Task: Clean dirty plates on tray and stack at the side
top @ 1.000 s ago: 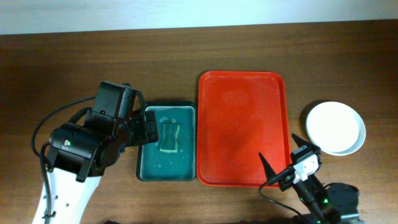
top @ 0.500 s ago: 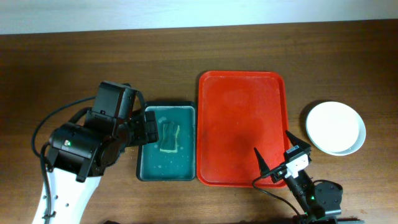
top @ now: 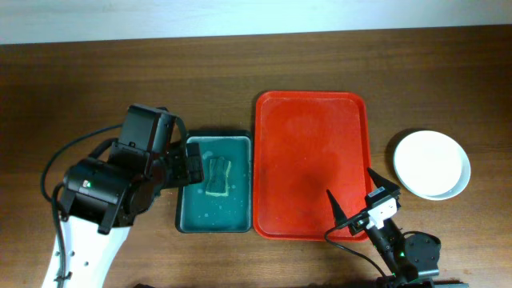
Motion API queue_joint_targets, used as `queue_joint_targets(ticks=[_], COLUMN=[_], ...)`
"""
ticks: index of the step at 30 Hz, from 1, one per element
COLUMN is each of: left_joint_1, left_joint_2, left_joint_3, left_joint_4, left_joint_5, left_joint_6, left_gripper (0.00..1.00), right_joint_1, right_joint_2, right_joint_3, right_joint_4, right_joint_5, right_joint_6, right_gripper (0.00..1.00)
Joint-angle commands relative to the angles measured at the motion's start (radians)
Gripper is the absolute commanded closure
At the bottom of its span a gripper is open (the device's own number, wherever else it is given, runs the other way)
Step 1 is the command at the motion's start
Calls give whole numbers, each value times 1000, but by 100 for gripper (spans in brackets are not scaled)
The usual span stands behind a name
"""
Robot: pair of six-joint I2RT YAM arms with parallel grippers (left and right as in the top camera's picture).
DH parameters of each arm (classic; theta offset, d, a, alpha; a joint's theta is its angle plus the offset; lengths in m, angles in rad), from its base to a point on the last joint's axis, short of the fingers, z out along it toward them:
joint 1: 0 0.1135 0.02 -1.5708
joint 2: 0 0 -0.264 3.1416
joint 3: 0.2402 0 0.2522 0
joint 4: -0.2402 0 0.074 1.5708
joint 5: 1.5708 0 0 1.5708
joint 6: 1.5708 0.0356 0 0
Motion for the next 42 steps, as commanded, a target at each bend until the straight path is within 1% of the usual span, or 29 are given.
queue_joint_targets(ticks=[1, 3, 4, 7, 9, 10, 11, 12, 14, 16, 17, 19, 21, 24, 26, 29, 30, 42], left_joint_1=[6, 16, 18, 24, 52, 89, 143, 211, 262, 282, 282, 282, 282, 281, 281, 281, 281, 281], left_joint_2=[-95, -204, -249, -402, -526, -616, -707, -799, -888, -980, -1053, -1160, -1218, -1216, -1216, -1216, -1216, -1212], left_joint_3=[-37, -143, -198, -362, -491, -583, -676, -771, -865, -957, -1031, -1141, -1221, -1289, -1345, -1437, -1453, -1451], left_joint_4=[76, 276, 345, 503, 597, 650, 698, 755, 816, 885, 939, 1009, 1066, 1158, 1258, 1417, 1420, 1246], left_joint_5=[-95, -86, -85, -86, -74, -47, 29, 136, 209, 224, 220, 209, 209, 169, 119, 82, 81, 84], left_joint_6=[16, 16, 17, 47, 71, 74, 97, 132, 169, 202, 229, 234, 232, 223, 222, 222, 222, 223], left_gripper=[1, 1, 1, 0, 1, 1, 1, 1, 1, 1, 1, 1, 1, 1, 1, 1, 1, 1], right_joint_1=[6, 6, 6, 6, 6, 6, 6, 6, 6, 6, 6, 6, 6, 6, 6, 6, 6, 6], right_joint_2=[-10, -10, -10, -10, -10, -10, -10, -10, -10, -10, -10, -10, -10, -10, -10, -10, -10, -10], right_joint_3=[-9, -9, -9, -9, -9, -9, -9, -9, -9, -9, -9, -9, -9, -9, -9, -9, -9, -9], right_joint_4=[-1, -1, -1, -1, -1, -1, -1, -1, -1, -1, -1, -1, -1, -1, -1, -1, -1, -1], right_joint_5=[8, 8, 8, 8, 8, 8, 8, 8, 8, 8, 8, 8, 8, 8, 8, 8, 8, 8], right_joint_6=[8, 8, 8, 8, 8, 8, 8, 8, 8, 8, 8, 8, 8, 8, 8, 8, 8, 8], right_gripper=[2, 2, 2, 2, 2, 2, 2, 2, 2, 2, 2, 2, 2, 2, 2, 2, 2, 2])
